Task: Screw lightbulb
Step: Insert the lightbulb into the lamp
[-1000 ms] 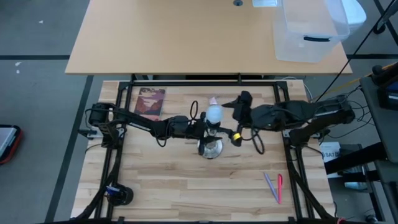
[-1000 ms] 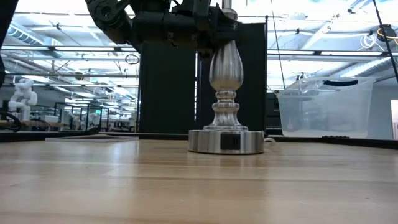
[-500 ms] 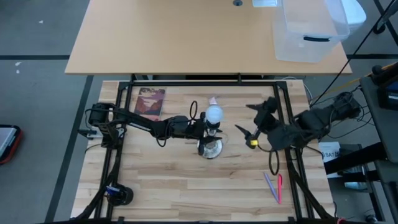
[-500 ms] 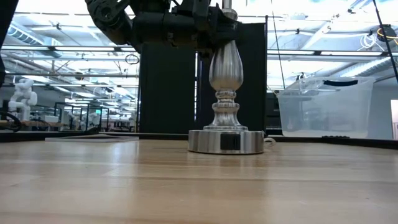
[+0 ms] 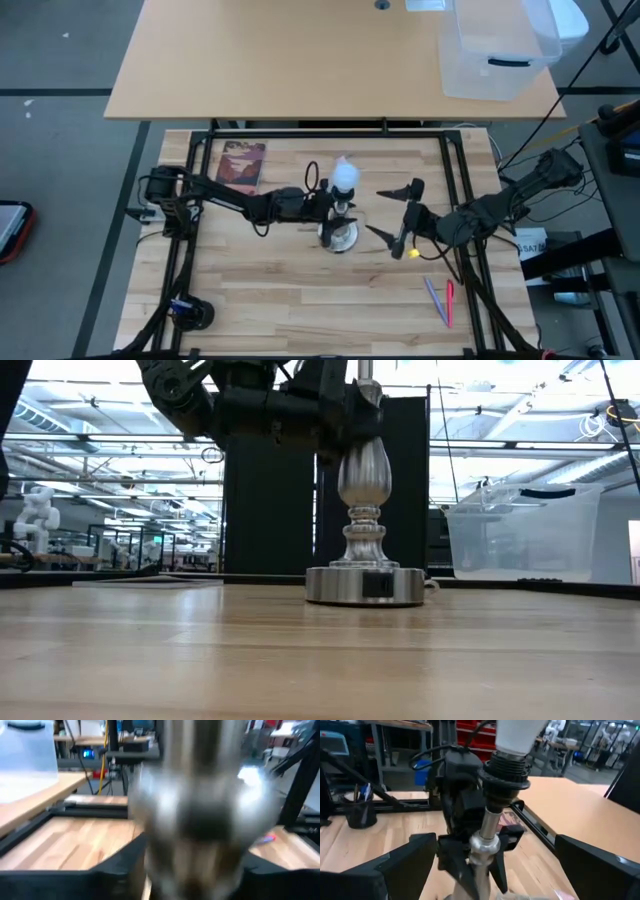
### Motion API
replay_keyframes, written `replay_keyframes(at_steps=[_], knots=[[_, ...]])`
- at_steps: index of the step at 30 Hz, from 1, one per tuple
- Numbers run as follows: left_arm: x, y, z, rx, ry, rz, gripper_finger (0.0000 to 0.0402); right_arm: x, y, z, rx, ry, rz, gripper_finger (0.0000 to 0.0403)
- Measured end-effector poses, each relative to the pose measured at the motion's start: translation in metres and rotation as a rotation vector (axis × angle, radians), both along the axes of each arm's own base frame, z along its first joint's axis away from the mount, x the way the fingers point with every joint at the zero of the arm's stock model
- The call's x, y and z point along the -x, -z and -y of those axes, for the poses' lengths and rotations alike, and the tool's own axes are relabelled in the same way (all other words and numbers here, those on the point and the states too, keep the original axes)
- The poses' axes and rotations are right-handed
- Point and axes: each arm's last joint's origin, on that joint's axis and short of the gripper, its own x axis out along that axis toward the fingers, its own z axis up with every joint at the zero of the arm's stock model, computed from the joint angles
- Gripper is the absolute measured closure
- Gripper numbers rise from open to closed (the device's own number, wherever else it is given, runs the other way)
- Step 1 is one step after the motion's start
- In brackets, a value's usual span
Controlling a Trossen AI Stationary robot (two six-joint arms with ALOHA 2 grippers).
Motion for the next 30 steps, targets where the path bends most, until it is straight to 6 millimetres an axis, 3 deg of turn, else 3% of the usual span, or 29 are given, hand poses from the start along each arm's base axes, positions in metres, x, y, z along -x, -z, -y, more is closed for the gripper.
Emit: replay_keyframes(at_steps=[4,9,15,30], knots=[[0.000,0.001,-0.001,-0.001,-0.015,-0.001,0.0138,-0.001,0.007,0.000,0.025,-0.003,0.007,0.0005],[0.000,-0.001,0.000,0.001,-0.012,0.012,0.0100,-0.002,0.007,-0.001,0.047,-0.011,0.044,0.0005],[0.001,-0.007,0.004,0.003,0.002,0.039,0.0093,-0.002,0.007,-0.001,0.048,-0.015,0.041,0.0005],[0.034,-0.066,0.009,-0.110,-0.038,0.051,0.0092,-0.003,-0.004,-0.002,0.112,-0.052,0.108,0.0005]])
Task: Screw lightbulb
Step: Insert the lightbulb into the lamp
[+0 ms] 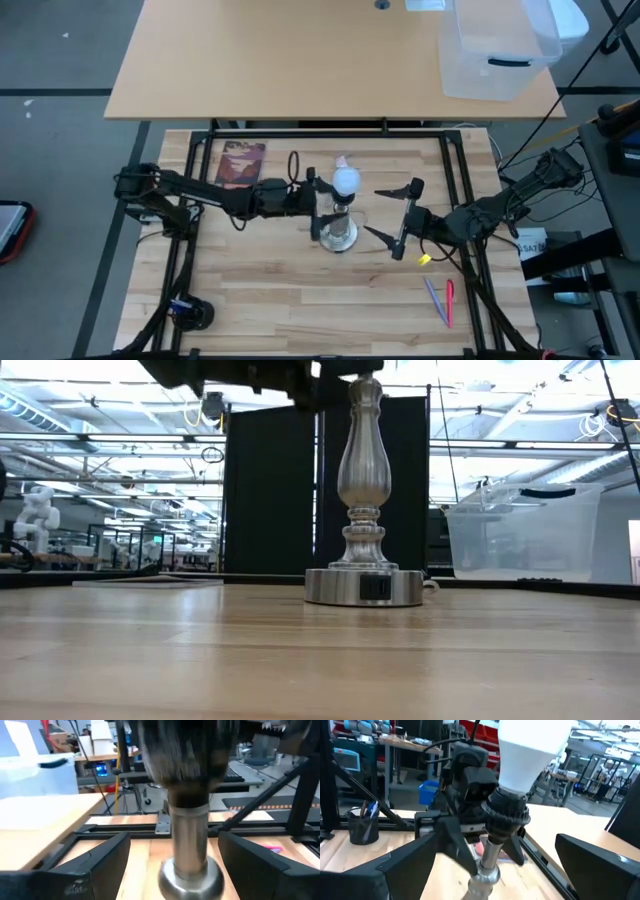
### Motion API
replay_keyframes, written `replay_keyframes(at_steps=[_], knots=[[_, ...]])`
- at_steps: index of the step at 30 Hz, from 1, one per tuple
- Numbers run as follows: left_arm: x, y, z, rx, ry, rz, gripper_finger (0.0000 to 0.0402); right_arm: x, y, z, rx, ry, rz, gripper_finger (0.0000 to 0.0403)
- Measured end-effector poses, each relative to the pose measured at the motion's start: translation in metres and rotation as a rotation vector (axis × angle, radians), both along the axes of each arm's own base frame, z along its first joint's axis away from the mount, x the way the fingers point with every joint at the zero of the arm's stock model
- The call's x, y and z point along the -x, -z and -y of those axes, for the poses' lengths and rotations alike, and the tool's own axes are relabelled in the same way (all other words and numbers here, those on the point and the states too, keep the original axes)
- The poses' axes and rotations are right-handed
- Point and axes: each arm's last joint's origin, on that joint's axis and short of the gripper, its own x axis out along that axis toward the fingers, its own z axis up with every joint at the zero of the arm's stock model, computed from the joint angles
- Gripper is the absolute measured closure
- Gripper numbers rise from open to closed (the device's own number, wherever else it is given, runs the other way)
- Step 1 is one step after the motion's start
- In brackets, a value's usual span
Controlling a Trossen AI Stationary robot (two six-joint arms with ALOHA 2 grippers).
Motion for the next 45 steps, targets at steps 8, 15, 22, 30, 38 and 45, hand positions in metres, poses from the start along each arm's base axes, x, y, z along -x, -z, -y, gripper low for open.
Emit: replay_keyframes(at_steps=[8,15,22,30,38,45], knots=[[0.032,-0.036,0.010,-0.088,-0.035,0.000,0.0092,0.000,-0.006,-0.001,0.034,-0.022,0.040,0.0008],[0.058,-0.059,0.020,-0.147,-0.076,0.001,0.0095,0.000,-0.011,0.000,0.051,-0.019,0.070,0.0071],[0.072,-0.078,0.026,-0.232,-0.087,0.095,0.0198,-0.001,-0.017,0.004,0.091,0.012,0.109,0.0237],[0.072,-0.080,0.020,-0.240,-0.098,0.109,0.0385,-0.005,-0.024,0.019,0.091,0.086,0.164,0.0394],[0.072,-0.087,0.016,-0.240,-0.051,0.186,0.0398,-0.008,-0.030,0.036,0.076,0.135,0.228,0.0391],[0.074,-0.093,0.019,-0.260,0.042,0.266,0.0398,-0.011,-0.033,0.044,0.071,0.088,0.280,0.0400]])
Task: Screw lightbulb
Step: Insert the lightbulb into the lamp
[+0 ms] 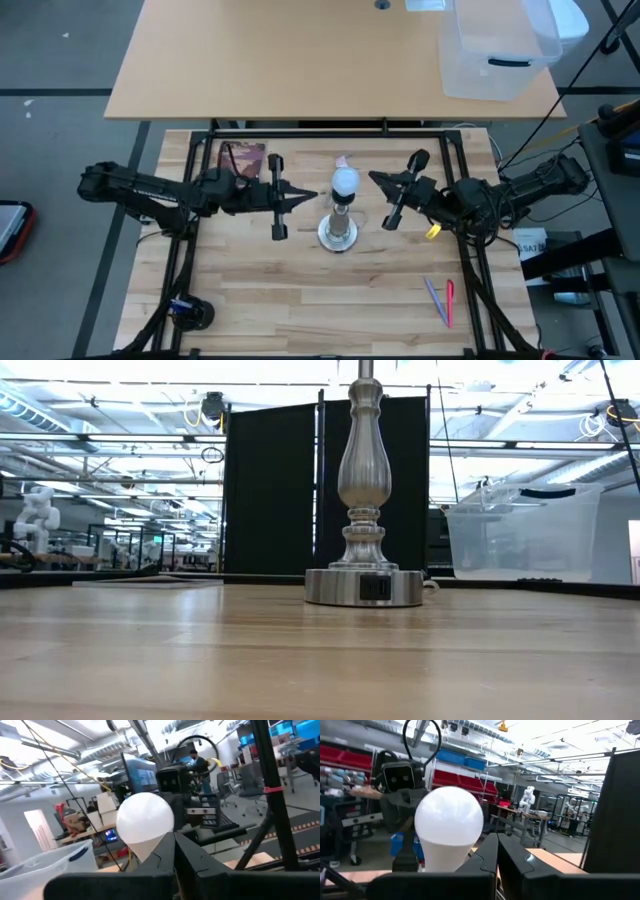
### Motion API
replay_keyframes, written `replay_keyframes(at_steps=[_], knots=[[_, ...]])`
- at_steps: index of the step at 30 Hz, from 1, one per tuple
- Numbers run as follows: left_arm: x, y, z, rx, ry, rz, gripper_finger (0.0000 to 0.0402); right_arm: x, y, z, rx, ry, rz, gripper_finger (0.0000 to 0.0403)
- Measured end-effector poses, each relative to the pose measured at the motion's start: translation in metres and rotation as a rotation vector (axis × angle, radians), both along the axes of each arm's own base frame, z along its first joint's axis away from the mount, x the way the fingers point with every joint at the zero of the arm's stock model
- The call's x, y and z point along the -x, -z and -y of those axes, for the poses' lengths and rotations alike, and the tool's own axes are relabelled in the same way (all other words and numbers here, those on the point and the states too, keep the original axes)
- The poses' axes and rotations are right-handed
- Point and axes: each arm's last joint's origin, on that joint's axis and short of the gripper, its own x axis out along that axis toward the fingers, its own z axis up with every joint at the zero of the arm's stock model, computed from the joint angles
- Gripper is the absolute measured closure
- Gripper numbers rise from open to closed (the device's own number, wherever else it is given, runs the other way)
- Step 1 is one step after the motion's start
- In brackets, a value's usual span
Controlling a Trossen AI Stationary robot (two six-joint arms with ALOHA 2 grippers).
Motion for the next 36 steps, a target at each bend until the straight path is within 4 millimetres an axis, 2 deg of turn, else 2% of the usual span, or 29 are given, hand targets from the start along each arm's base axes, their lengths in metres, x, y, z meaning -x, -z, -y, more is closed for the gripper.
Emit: replay_keyframes(at_steps=[10,19,36], knots=[[-0.005,-0.002,-0.002,0.023,0.014,0.037,0.0399,-0.008,-0.001,0.013,-0.028,-0.001,0.066,0.0402],[-0.024,-0.015,-0.002,0.019,0.011,-0.030,0.0399,-0.015,0.002,0.022,-0.060,-0.039,0.088,0.0403],[-0.028,-0.014,-0.010,0.046,-0.011,-0.056,0.0399,-0.022,0.009,0.017,-0.060,-0.124,0.056,0.0403]])
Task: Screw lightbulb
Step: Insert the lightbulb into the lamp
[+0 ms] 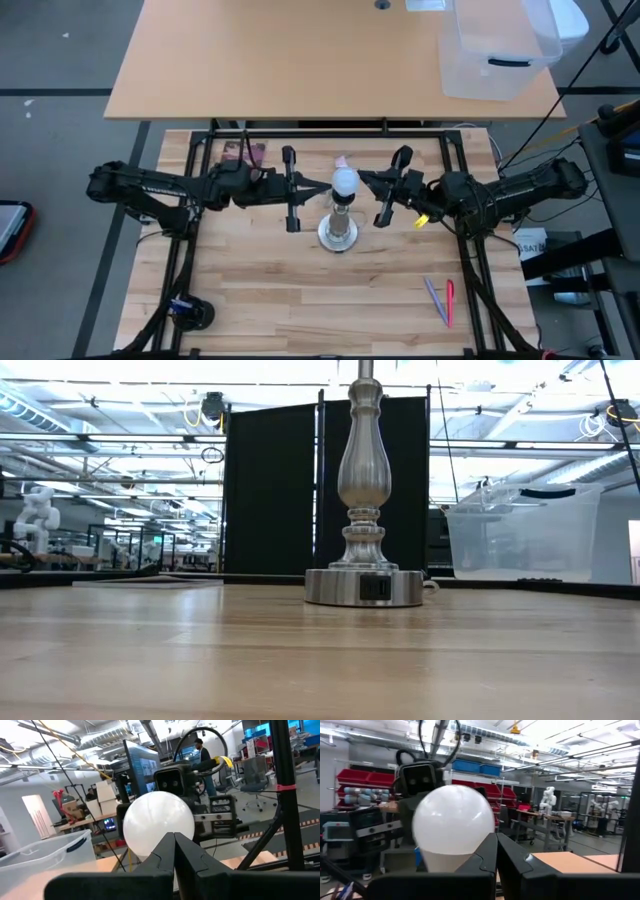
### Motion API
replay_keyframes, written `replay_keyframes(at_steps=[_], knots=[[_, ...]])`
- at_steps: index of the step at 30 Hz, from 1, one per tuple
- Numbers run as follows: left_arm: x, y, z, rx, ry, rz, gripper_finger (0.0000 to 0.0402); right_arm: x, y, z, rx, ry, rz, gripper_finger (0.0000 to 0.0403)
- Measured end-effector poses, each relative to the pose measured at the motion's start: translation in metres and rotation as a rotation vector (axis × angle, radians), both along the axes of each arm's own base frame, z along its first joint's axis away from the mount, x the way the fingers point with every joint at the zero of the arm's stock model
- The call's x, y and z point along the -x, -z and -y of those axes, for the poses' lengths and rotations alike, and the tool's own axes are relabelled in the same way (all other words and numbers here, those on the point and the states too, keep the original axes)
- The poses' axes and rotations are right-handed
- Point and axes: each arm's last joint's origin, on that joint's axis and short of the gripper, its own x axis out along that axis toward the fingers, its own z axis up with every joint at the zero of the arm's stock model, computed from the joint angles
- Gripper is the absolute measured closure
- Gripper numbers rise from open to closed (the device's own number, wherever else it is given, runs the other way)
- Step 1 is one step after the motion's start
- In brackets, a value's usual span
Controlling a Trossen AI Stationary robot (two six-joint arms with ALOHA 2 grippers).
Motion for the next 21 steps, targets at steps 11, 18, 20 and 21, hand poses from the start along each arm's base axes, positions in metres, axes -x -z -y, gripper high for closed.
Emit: replay_keyframes(at_steps=[11,18,20,21], knots=[[0.000,0.001,-0.006,0.015,-0.015,-0.013,0.0399,-0.002,0.002,-0.001,-0.005,0.001,-0.002,0.0403],[0.000,0.002,-0.009,0.014,-0.025,-0.021,0.0399,-0.001,0.001,-0.004,-0.008,-0.002,-0.002,0.0403],[0.000,0.002,-0.011,0.014,-0.029,-0.025,0.0399,-0.001,0.002,-0.005,-0.010,0.012,-0.006,0.0403],[-0.001,0.002,-0.011,0.014,-0.031,-0.028,0.0399,-0.001,0.002,-0.006,-0.010,0.020,-0.012,0.0403]])
